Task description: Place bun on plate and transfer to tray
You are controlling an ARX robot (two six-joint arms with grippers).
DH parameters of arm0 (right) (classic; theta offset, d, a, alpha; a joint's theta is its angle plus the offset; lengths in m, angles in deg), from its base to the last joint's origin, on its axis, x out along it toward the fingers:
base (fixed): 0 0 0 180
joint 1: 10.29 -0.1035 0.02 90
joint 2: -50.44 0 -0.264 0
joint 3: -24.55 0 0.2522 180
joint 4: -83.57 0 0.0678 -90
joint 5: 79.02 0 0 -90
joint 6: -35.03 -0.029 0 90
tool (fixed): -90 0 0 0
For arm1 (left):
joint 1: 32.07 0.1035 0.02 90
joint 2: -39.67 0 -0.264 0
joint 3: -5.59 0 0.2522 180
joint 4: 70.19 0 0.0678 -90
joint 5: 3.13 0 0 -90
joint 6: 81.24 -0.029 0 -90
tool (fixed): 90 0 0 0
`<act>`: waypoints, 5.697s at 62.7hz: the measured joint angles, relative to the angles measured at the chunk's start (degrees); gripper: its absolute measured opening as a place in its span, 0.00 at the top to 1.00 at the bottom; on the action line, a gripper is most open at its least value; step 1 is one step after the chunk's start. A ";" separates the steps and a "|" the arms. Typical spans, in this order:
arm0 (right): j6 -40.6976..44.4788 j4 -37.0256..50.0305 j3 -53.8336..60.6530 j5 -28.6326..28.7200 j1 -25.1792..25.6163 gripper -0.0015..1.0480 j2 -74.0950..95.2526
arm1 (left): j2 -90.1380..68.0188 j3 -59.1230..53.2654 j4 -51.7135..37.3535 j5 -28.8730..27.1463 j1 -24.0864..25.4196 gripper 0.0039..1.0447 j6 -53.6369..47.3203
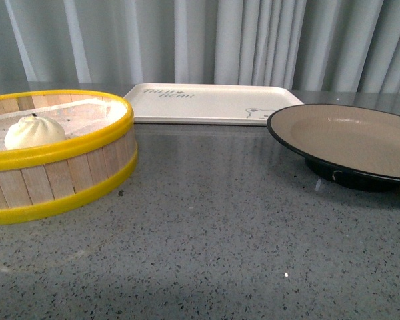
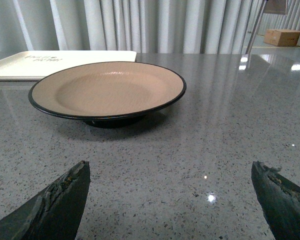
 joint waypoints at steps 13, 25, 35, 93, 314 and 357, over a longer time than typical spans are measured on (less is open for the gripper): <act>0.00 -0.02 0.00 0.00 0.00 0.08 0.00 | 0.00 0.00 0.00 0.00 0.00 0.06 0.00; 0.00 -0.02 0.00 -0.02 0.00 0.08 -0.02 | 0.00 0.00 0.00 0.00 0.00 0.06 0.00; 0.00 0.00 0.00 0.00 0.00 0.08 -0.02 | 0.00 0.00 0.02 0.00 0.00 0.06 0.00; 0.00 -0.02 0.00 0.00 0.00 0.08 -0.04 | -70.47 57.77 10.47 0.31 -5.05 0.06 1.14; 0.00 -0.02 0.00 0.00 0.00 0.08 -0.04 | -120.02 109.61 21.42 -5.62 -44.46 0.97 -2.86; 0.00 -0.02 0.00 0.00 0.00 0.08 -0.04 | -126.40 117.24 26.47 -7.32 -44.89 0.59 -1.33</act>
